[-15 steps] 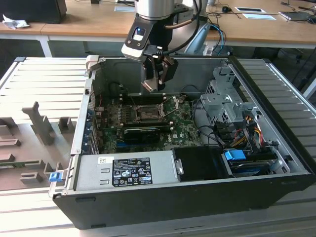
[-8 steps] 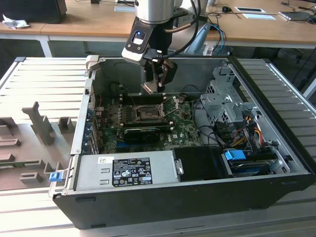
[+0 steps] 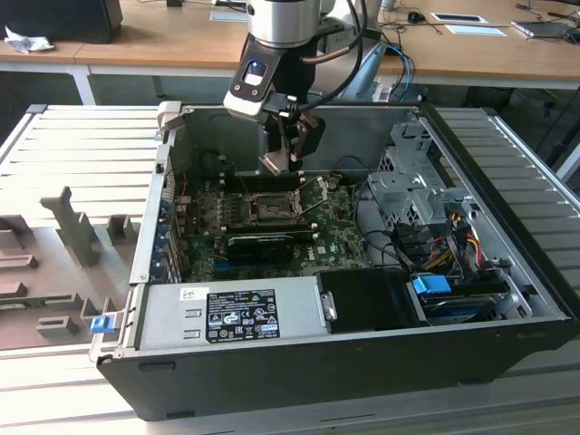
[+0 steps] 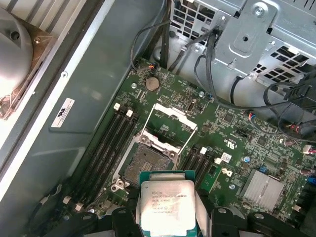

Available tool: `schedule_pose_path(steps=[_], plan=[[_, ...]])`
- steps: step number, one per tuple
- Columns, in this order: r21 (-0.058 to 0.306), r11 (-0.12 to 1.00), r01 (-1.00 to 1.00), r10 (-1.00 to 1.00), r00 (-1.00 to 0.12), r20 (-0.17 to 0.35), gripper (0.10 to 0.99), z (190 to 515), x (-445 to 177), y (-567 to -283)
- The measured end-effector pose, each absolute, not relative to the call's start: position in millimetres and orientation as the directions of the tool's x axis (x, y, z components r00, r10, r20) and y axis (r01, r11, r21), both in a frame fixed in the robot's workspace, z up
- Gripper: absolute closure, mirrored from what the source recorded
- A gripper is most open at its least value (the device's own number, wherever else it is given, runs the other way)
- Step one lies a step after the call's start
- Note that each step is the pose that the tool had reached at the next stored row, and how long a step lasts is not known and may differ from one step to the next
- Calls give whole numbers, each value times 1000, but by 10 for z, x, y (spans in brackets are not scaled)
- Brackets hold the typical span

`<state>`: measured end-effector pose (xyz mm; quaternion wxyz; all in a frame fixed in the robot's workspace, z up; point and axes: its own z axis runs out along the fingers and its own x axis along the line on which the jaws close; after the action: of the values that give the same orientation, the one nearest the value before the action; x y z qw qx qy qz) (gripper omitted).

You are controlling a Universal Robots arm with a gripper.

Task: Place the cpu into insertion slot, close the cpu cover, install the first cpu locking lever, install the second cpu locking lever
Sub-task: 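Place the cpu into insertion slot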

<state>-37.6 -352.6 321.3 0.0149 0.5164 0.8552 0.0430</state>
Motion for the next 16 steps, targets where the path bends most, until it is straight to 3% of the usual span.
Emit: schedule_pose_path(steps=[16], plan=[[89, 462, 882, 885, -465, 19, 553, 3162, -376, -3526]])
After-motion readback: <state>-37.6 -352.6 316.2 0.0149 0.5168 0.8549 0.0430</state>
